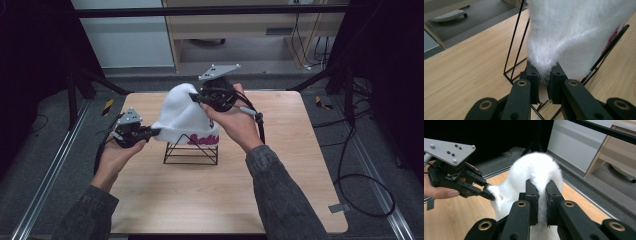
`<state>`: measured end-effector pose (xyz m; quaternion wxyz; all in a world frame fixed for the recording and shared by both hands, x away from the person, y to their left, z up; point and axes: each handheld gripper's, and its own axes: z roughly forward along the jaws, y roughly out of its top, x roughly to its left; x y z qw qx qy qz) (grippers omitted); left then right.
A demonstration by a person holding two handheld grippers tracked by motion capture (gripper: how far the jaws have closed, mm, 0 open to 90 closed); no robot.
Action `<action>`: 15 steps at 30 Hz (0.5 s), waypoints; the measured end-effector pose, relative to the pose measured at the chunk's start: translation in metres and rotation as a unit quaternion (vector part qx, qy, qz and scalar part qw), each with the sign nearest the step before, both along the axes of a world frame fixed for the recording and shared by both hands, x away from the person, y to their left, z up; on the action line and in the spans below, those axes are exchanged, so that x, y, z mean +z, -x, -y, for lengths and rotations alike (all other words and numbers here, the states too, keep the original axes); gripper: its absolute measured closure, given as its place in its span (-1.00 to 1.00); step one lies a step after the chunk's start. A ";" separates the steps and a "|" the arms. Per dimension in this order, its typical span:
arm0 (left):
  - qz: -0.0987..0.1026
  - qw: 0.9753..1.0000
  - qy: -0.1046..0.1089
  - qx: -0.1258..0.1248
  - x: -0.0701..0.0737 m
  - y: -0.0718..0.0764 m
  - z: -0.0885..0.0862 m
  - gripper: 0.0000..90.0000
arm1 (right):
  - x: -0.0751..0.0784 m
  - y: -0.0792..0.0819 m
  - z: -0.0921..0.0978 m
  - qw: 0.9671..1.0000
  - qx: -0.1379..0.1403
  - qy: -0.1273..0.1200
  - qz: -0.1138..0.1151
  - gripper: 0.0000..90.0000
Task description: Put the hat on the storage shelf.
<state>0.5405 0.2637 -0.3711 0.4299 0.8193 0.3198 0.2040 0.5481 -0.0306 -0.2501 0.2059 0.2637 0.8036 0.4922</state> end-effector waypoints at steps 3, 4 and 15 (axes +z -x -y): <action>0.001 1.000 -0.001 -0.002 -0.002 0.002 -0.001 0.80 | -0.004 0.003 -0.002 1.000 0.005 0.005 0.001 0.86; 0.001 1.000 -0.001 -0.002 -0.002 0.003 -0.001 0.80 | -0.004 0.003 -0.002 1.000 0.005 0.005 0.001 0.86; 0.003 1.000 0.003 -0.008 -0.009 0.011 -0.001 0.80 | -0.012 0.010 0.002 1.000 0.011 0.009 -0.005 0.86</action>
